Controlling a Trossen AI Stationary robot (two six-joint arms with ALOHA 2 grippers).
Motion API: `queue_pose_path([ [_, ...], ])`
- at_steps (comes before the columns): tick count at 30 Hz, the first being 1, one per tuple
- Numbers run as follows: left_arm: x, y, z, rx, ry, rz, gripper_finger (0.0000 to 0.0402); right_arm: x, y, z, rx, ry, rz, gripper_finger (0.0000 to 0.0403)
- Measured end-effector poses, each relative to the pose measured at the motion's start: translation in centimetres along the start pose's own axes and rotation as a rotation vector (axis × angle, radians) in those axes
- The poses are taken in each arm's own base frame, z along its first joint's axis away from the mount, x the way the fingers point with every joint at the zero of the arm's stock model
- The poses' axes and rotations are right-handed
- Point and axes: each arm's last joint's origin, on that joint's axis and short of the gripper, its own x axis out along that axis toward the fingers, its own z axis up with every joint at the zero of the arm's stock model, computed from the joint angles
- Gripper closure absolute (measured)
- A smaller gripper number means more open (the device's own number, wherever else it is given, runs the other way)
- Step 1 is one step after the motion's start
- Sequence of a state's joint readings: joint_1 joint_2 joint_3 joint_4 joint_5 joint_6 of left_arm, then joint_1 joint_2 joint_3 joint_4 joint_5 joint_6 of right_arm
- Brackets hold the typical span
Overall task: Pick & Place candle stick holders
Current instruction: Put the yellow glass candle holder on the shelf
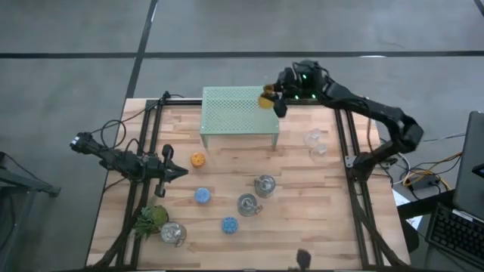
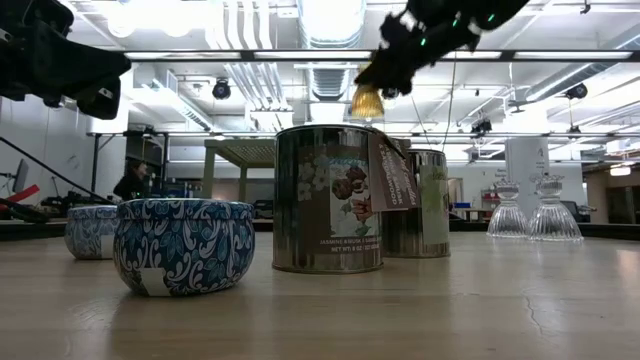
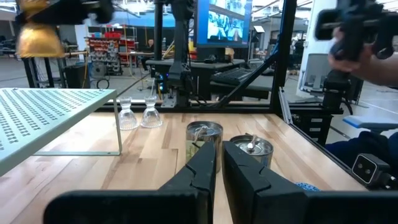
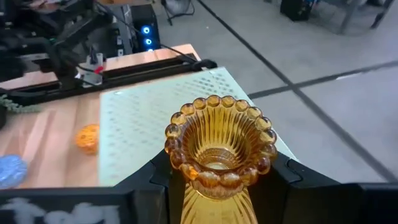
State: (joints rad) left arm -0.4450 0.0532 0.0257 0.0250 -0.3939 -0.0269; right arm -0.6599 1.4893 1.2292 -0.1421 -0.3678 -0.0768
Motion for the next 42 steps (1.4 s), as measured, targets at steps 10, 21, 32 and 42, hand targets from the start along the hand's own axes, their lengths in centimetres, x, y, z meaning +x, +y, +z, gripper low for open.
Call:
queue_pose_path([
  [10, 0.0, 0.0, 0.0, 0.000, 0.000, 0.000, 0.0371, 4.1, -5.4, -1.9, 0.039, 0.027, -0.054, 0.0274],
  [21, 0.0, 0.0, 0.0, 0.000, -0.001, 0.000, 0.0371, 5.3, -6.4, -3.0, 0.008, 0.055, -0.067, 0.0261],
  [32, 0.0, 0.0, 0.0, 0.000, -0.001, 0.000, 0.0371, 6.0, -6.6, -3.7, 0.021, 0.078, -0.065, 0.0252],
  [42, 0.0, 0.0, 0.0, 0.000, -0.001, 0.000, 0.0371, 5.4, -6.6, -3.7, 0.034, 0.092, -0.097, 0.0197],
])
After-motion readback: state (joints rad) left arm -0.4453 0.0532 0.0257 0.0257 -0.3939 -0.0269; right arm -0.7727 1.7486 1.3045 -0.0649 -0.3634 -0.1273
